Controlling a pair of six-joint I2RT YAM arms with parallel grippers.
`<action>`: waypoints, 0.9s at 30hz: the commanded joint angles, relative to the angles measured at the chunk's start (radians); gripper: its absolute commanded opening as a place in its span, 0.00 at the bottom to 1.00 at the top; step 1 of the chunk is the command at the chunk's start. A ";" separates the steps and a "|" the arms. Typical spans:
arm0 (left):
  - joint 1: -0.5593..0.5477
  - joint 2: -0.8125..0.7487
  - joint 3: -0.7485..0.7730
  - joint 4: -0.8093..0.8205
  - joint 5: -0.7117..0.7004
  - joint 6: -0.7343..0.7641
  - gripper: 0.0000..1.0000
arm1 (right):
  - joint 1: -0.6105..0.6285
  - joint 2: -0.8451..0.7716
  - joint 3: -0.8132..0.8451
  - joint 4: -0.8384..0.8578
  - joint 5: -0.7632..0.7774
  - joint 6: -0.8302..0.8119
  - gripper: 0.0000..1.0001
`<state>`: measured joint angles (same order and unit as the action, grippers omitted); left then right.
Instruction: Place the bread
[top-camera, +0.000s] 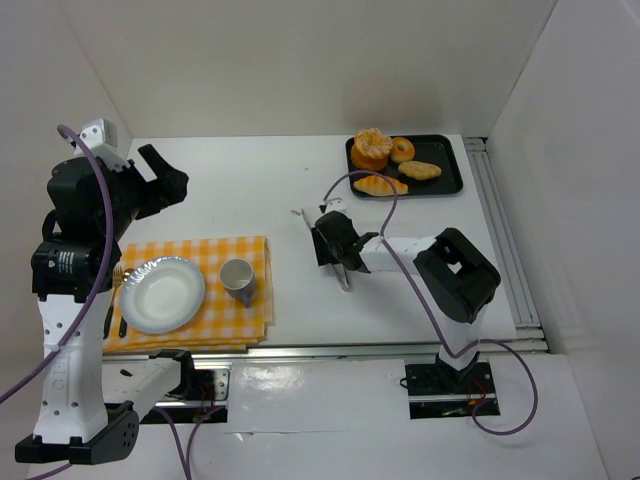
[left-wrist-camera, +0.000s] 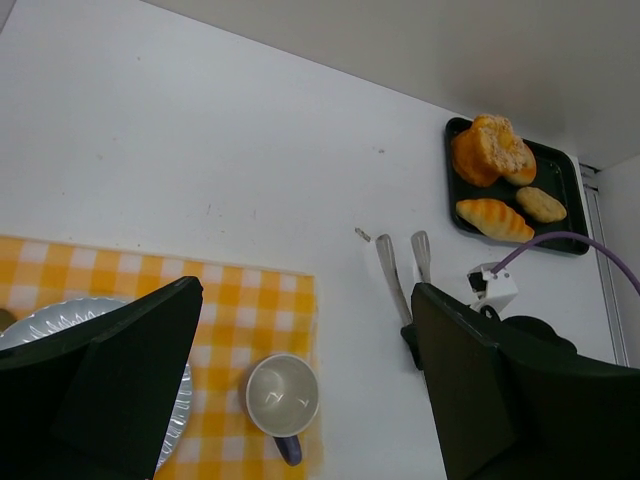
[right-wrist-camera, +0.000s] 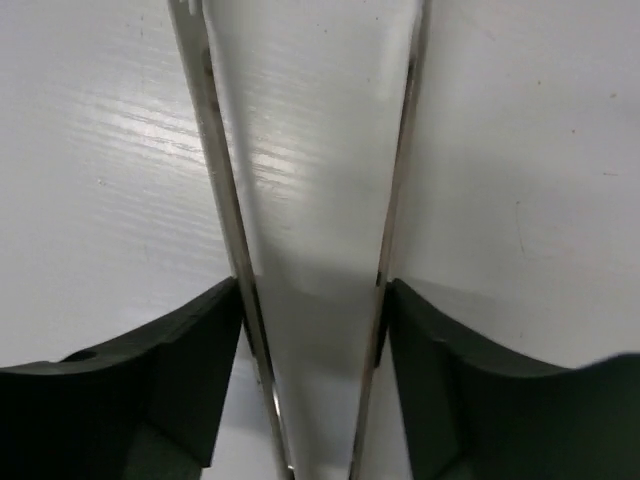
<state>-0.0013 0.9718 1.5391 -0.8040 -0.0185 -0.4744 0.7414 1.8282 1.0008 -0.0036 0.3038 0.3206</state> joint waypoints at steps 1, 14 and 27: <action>0.006 -0.007 0.033 0.022 -0.015 0.016 0.99 | -0.004 0.009 0.058 0.054 0.057 0.035 0.61; 0.006 -0.007 0.052 0.012 -0.026 0.016 0.99 | -0.223 -0.256 0.289 -0.241 -0.014 -0.008 0.28; 0.006 0.002 0.052 0.012 -0.026 0.034 0.99 | -0.698 -0.038 0.583 -0.360 -0.302 0.038 0.40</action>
<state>-0.0013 0.9749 1.5581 -0.8227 -0.0452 -0.4690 0.0715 1.7412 1.5002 -0.3103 0.1059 0.3359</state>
